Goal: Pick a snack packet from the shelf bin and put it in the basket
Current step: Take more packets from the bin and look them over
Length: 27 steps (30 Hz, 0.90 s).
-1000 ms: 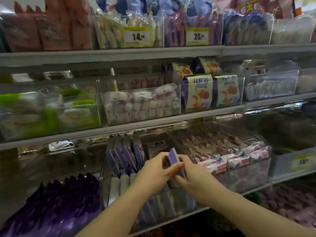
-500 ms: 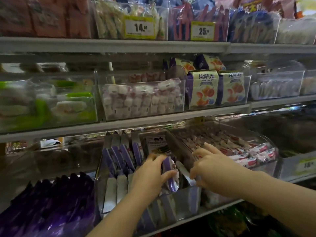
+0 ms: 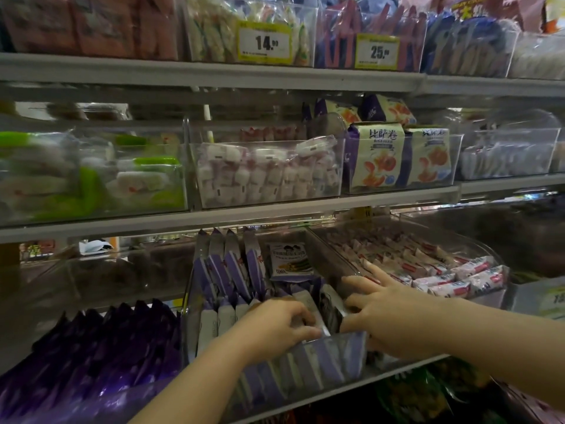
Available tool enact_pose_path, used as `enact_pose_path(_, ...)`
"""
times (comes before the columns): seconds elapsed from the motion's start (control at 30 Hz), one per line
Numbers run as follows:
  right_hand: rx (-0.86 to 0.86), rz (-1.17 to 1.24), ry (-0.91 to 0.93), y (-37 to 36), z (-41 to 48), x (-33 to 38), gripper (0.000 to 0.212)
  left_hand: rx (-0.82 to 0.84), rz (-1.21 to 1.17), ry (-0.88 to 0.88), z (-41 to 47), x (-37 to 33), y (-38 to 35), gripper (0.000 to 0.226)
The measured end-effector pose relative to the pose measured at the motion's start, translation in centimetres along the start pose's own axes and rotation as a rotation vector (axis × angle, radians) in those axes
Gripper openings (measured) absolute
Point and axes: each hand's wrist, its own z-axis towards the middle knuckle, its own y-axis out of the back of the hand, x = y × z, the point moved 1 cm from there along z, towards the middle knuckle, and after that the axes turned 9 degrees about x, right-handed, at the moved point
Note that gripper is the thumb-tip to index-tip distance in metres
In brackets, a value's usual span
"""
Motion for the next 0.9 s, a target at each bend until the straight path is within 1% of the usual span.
enact_pose_path(0.07, 0.008, -0.002, -0.002, 0.0, 0.3, -0.1, 0.04, 0.014, -0.024, -0.01, -0.4, 0.3, -0.1, 0.032)
enact_pose_path(0.13, 0.004, -0.004, 0.0, 0.3, 0.7, -0.2, 0.035, -0.006, -0.018, -0.022, -0.6, 0.3, -0.3, 0.035)
enact_pose_path(0.27, -0.003, -0.097, 0.041, 1.3, 1.0, -0.8, 0.026, -0.042, -0.002, -0.027, -0.6, 0.4, -0.5, 0.038)
enact_pose_path(0.5, 0.023, -0.148, 0.153, 3.6, 1.2, -1.8, 0.034, -0.048, 0.016, -0.052, -0.4, 0.7, -0.6, 0.038)
enact_pose_path(0.63, -0.092, -0.155, 0.152, 5.2, 1.1, -3.2, 0.03, -0.052, 0.014, -0.054, -0.5, 0.6, -0.6, 0.038)
enact_pose_path(0.7, -0.119, -0.142, 0.155, 5.0, 1.1, -3.6, 0.03, -0.056, 0.026, -0.056, -0.6, 0.4, -0.6, 0.037)
enact_pose_path(0.77, -0.152, -0.097, 0.156, 4.4, 1.0, -3.8, 0.03, -0.054, 0.037, -0.054, -0.8, 0.2, -0.6, 0.037)
enact_pose_path(0.9, -0.295, 0.032, 0.119, 3.8, -0.2, -4.6, 0.024, -0.069, 0.083, -0.049, -0.9, 0.0, -0.5, 0.037)
